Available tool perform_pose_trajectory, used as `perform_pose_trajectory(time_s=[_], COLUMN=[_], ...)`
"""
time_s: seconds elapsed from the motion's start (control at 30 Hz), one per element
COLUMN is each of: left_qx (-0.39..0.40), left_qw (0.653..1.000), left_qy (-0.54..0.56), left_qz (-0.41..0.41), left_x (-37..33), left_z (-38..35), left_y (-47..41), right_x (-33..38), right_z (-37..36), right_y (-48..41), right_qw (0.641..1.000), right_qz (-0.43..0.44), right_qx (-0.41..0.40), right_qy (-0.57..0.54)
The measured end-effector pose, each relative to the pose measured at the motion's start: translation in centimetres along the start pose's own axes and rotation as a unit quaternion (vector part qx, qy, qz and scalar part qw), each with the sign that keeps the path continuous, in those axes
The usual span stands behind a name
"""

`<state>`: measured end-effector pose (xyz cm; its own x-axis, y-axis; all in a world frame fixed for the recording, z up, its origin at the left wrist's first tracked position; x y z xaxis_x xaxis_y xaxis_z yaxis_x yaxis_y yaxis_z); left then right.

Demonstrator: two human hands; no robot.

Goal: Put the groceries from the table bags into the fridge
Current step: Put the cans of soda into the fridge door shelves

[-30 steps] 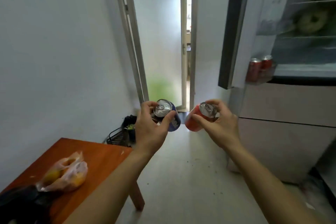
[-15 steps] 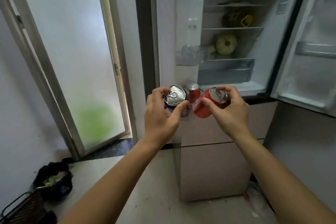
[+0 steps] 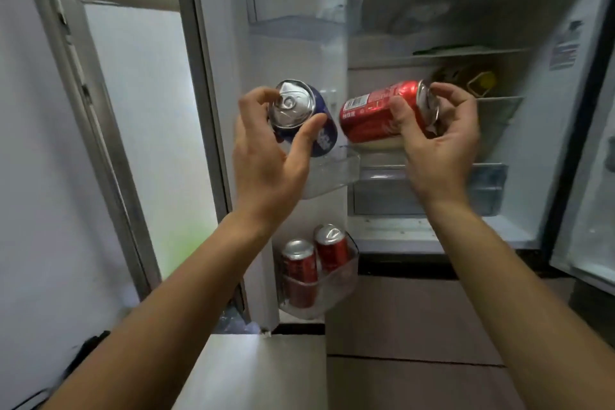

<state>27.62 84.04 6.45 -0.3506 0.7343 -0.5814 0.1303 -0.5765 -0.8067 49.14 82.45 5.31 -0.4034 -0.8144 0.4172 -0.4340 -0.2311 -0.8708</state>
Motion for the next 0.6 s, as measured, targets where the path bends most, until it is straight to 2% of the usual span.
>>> perform_pose_trajectory(time_s=[0.2,0.37,0.6], left_qx=[-0.042,-0.026,-0.009], left_qw=[0.983,0.954,0.923], left_qy=[-0.152,-0.276,-0.364], left_qz=[0.092,0.112,0.124], left_x=[0.6,0.9,1.3], left_z=[-2.6,-4.1,-4.7], left_y=[-2.6,-3.5,-4.1], right_x=[-5.6,-7.7,-7.8], right_z=[-4.1,-6.9,-9.1], right_y=[-4.8,-5.1,-4.1], right_qw=[0.987,0.971,0.953], right_qz=[-0.004,0.003,0.006], right_qx=[0.159,0.236,0.302], right_qy=[0.01,0.025,0.027])
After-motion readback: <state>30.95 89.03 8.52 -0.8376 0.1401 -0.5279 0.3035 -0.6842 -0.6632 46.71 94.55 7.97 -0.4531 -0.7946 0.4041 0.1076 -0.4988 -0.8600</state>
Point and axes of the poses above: each hand's wrist, its own y-axis away from the middle knuckle, its own z-axis out of the back of the hand, x = y × z, the point moved 4 cm from there along -y, towards the middle knuckle, and after that the axes turned 11 degrees about z, right-handed, at the moved point
